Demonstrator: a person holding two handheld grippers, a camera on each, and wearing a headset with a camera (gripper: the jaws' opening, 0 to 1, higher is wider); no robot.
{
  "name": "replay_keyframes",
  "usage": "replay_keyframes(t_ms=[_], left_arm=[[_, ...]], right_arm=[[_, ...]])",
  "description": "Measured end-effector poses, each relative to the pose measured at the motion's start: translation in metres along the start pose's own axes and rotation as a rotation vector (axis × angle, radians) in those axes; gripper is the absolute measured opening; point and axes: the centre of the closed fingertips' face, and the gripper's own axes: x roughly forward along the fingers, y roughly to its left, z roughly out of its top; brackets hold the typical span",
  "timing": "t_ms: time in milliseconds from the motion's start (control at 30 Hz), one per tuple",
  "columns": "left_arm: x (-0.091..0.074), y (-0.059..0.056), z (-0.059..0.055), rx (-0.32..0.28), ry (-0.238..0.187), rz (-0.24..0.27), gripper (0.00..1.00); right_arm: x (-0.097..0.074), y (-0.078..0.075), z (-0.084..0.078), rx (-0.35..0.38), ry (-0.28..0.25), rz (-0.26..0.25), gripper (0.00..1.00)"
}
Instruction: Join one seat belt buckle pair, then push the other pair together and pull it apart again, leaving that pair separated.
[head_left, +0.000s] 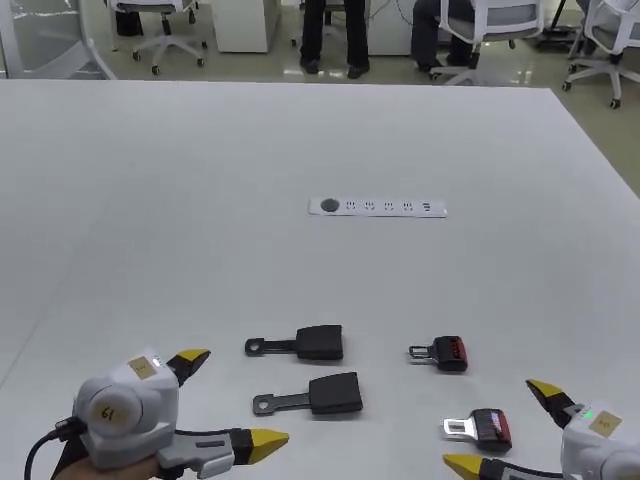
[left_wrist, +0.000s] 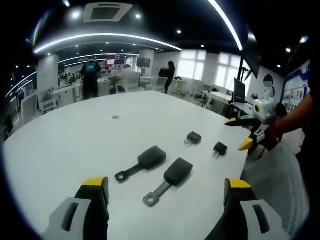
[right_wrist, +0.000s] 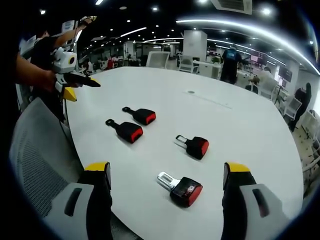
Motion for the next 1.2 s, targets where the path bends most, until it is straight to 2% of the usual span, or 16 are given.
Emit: replay_keyframes(t_ms=[567,733,900,1200], left_arm=[[0.025,0.004,-0.009,0.004,0.03,-0.036,0.97],[0.034,0.001,-0.005,0.022,0.035,-0.053,0.95],[0.042,-0.001,-0.008,0.026,0.041,-0.069,0.94],[0.06,-0.007,-0.016,0.044,0.077,-0.105,0.92]], right_arm=[[0.017,-0.015,-0.016,0.015,0.034,0.007,0.92],[0.02,-0.016,-0.018,0.008,0.042,0.011,0.91],[0.022,-0.02,-0.02,0.016,0.056,0.018,0.91],[0.024,-0.028,-0.028,0.01,0.077,0.035,0.89]])
